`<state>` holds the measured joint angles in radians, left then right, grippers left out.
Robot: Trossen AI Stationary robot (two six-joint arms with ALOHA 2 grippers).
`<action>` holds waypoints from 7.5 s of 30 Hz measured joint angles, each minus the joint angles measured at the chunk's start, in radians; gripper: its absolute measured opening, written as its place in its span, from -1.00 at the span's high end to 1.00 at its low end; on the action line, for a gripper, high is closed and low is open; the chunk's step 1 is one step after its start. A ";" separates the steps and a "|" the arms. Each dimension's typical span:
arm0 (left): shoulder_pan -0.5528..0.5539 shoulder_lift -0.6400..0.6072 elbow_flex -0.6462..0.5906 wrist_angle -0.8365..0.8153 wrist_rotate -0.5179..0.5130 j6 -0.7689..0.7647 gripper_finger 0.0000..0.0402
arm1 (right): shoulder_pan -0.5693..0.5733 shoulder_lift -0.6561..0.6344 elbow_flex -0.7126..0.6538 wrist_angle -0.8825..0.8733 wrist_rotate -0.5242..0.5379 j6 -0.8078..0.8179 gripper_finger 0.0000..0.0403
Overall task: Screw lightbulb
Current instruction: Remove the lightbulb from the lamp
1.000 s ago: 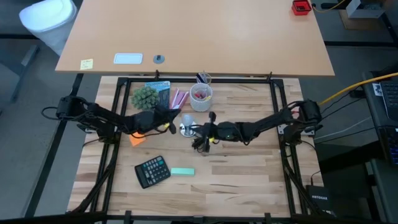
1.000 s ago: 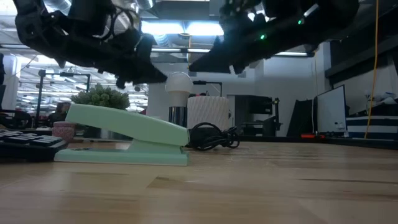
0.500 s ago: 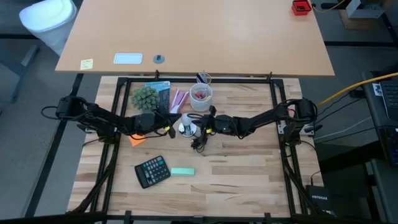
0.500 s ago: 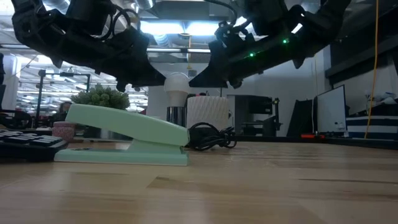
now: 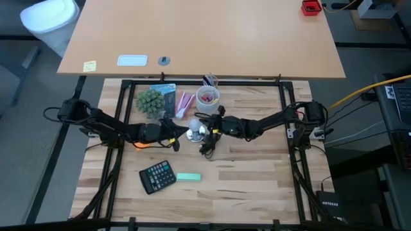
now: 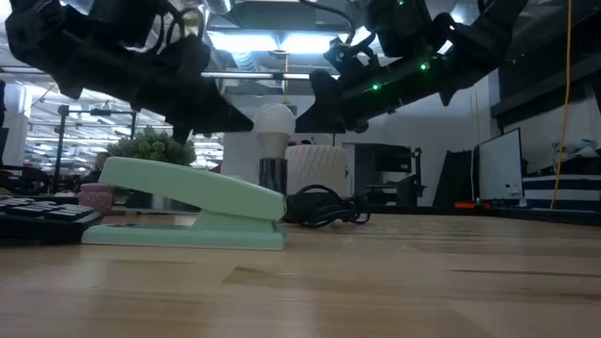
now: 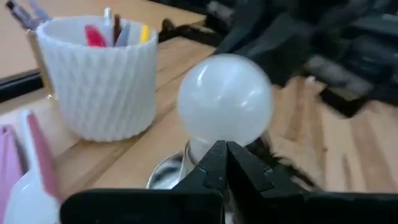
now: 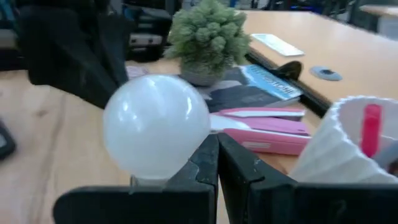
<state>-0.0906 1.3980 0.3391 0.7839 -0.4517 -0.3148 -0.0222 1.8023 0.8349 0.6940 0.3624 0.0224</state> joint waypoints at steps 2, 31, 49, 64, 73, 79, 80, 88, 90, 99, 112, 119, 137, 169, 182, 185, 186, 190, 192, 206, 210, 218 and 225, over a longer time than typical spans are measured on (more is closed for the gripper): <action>-0.015 -0.002 0.001 0.006 -0.005 -0.004 0.99 | -0.013 0.000 0.000 -0.003 -0.021 -0.001 0.94; -0.004 -0.002 0.001 0.269 -0.135 0.214 0.99 | 0.165 -0.137 0.000 -0.070 0.011 -0.087 0.94; 0.085 -0.002 0.001 0.092 -0.135 0.117 0.99 | 0.164 -0.131 0.000 -0.174 -0.093 0.179 0.62; 0.085 -0.002 0.001 0.048 -0.134 0.105 0.99 | 0.165 -0.087 0.000 -0.213 0.096 0.348 -0.36; 0.085 -0.002 0.001 0.050 -0.133 0.099 0.99 | 0.158 0.071 0.000 -0.005 0.094 0.324 -0.34; 0.085 -0.002 0.001 0.054 -0.104 0.082 0.99 | 0.144 0.115 0.000 0.038 0.091 0.292 -0.29; 0.085 -0.002 0.001 0.057 -0.097 0.082 0.99 | 0.144 0.117 0.000 0.039 0.092 0.292 -0.29; 0.084 -0.002 0.001 0.056 -0.074 0.079 0.99 | 0.139 0.117 0.000 0.099 0.091 0.234 -0.28; 0.084 -0.002 0.001 0.055 -0.060 0.078 0.99 | 0.132 0.117 0.000 0.102 0.090 0.234 -0.28; 0.084 -0.002 0.001 0.054 -0.047 0.060 0.99 | 0.086 0.117 0.000 0.109 0.065 0.233 -0.28; 0.037 -0.002 0.001 0.002 -0.011 0.026 0.99 | 0.079 0.117 0.000 0.085 0.072 0.233 -0.28; 0.002 -0.002 0.001 0.003 0.000 0.026 0.99 | 0.070 0.117 0.000 0.083 0.081 0.233 -0.28; 0.023 -0.002 0.001 0.132 -0.250 0.112 0.99 | 0.067 0.117 0.000 0.059 0.065 0.234 -0.28; 0.059 0.049 0.039 0.032 0.084 0.042 0.99 | 0.067 0.117 0.000 0.050 0.080 0.238 -0.28; 0.010 0.049 0.039 0.124 -0.070 0.123 0.99 | 0.067 0.117 0.000 0.037 0.079 0.238 -0.28; 0.025 0.049 0.039 0.201 -0.168 0.163 0.99 | 0.067 0.117 0.000 0.038 0.079 0.238 -0.28; 0.036 0.049 0.039 0.217 -0.186 0.169 0.99 | 0.067 0.117 0.000 0.038 0.078 0.238 -0.28; 0.099 0.049 0.041 0.207 -0.191 0.150 0.99 | 0.067 0.117 0.000 0.038 0.073 0.238 -0.28; 0.132 0.049 0.048 0.171 -0.155 0.115 0.99 | 0.067 0.117 0.000 0.038 0.073 0.238 -0.28; 0.127 0.049 0.099 -0.002 0.084 0.081 0.99 | 0.065 0.117 0.000 0.048 0.073 0.234 -0.28; 0.102 0.049 0.099 -0.035 0.079 0.060 0.99 | 0.066 0.117 0.000 0.060 0.072 0.233 -0.28; 0.057 0.049 0.099 -0.042 0.091 0.050 0.99 | 0.065 0.117 0.000 0.068 0.076 0.233 -0.28; 0.029 0.049 0.099 -0.034 0.072 0.054 0.99 | 0.065 0.117 0.000 0.068 0.076 0.233 -0.28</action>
<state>-0.0613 1.4475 0.4377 0.7500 -0.3795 -0.2603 0.0425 1.9198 0.8345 0.7616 0.4381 0.2554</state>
